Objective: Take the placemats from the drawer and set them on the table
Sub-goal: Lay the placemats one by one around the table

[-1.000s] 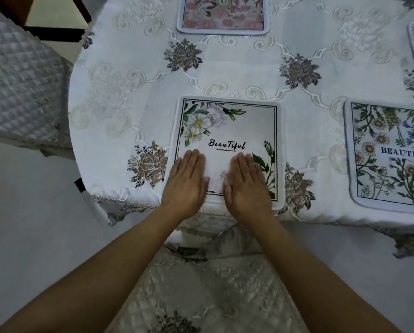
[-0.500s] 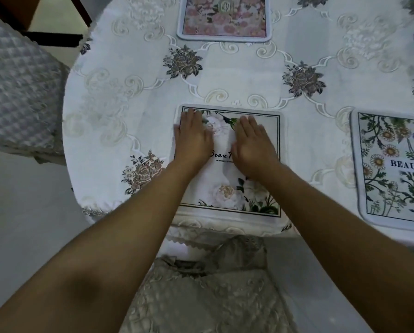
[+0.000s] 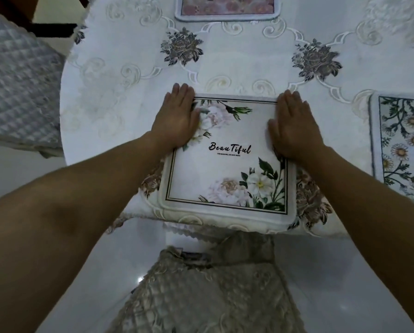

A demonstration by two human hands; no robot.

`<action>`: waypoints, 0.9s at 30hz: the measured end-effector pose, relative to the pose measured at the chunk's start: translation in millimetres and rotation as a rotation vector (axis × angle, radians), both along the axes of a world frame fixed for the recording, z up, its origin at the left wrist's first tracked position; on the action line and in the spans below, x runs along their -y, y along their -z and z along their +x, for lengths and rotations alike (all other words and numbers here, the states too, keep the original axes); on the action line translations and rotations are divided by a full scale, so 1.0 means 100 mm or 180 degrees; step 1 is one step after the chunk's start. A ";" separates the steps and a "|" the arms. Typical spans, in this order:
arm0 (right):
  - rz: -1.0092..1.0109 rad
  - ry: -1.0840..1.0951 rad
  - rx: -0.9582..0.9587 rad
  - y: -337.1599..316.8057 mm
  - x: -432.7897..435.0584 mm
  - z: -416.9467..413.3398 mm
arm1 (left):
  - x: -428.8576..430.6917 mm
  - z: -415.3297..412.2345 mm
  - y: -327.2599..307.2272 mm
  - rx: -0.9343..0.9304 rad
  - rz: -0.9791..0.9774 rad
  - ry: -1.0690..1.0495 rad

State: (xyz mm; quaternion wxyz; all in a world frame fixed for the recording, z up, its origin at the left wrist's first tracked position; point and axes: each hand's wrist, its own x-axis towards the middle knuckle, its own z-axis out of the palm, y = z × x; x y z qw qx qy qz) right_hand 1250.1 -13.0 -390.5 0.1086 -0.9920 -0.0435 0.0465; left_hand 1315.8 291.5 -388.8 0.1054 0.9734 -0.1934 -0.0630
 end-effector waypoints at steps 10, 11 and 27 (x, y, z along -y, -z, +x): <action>0.0148 0.0247 -0.0274 -0.02 -0.32 -1.19 | -0.08 -1.44 -0.04 -0.0045 -0.0024 -0.0379; 0.0146 0.0229 -0.0293 -0.03 -0.36 -1.37 | -0.10 -1.62 -0.05 -0.0080 -0.0008 -0.0400; -0.0027 0.0542 -0.0460 -1.76 -0.37 -2.39 | -0.05 -2.36 -1.82 0.0052 -0.0030 -0.0123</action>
